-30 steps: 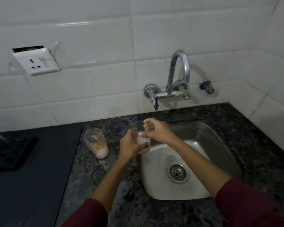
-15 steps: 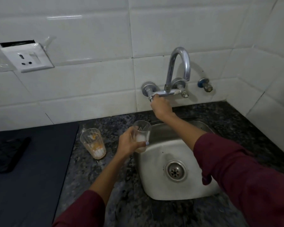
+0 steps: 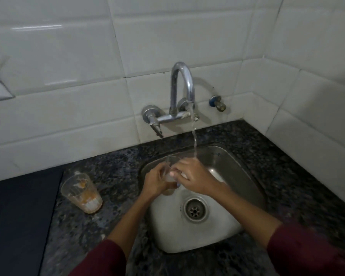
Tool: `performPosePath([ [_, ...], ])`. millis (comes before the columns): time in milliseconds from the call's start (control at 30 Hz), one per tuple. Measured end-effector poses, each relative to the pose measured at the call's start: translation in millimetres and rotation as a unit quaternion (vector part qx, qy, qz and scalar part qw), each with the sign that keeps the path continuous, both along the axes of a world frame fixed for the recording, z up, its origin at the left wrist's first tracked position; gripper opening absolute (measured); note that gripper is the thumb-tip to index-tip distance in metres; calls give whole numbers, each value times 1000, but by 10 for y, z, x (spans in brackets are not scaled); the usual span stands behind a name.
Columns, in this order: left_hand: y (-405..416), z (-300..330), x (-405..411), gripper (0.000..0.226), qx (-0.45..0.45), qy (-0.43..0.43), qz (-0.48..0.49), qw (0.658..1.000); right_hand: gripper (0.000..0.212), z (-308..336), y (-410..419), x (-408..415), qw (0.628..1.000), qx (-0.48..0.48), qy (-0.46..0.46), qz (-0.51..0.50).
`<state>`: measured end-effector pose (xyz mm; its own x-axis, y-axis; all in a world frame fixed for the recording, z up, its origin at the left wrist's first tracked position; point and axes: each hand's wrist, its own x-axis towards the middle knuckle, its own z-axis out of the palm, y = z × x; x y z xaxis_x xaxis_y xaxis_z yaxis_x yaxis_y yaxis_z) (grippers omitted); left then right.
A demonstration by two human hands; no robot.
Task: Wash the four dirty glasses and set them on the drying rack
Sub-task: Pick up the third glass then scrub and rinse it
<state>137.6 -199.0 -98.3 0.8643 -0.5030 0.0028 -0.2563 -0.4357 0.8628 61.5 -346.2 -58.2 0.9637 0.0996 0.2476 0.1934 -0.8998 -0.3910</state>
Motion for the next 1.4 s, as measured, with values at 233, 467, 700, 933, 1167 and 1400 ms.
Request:
performPosePath([
  [233,-353,-78,-152,74,-183,143,18,973,13,84,-262,-64,971,188,78,-129],
  [467,-430,3,-82,16,-404,284,129,860,14,191,-250,102,895,428,91,-86],
  [700,-450,4,118,22,-323,470,108,814,13,63,-350,55,952,279,117,-37],
  [933,-625,14,226,16,-362,349,202,840,34,4,-247,62,904,389,176,-3],
  [1167,-641,94,320,18,-306,434,116,840,38,-5,-455,188,951,145,270,30],
  [1400,-743,-2,337,27,-342,378,203,836,57,-29,-340,218,933,193,298,62],
])
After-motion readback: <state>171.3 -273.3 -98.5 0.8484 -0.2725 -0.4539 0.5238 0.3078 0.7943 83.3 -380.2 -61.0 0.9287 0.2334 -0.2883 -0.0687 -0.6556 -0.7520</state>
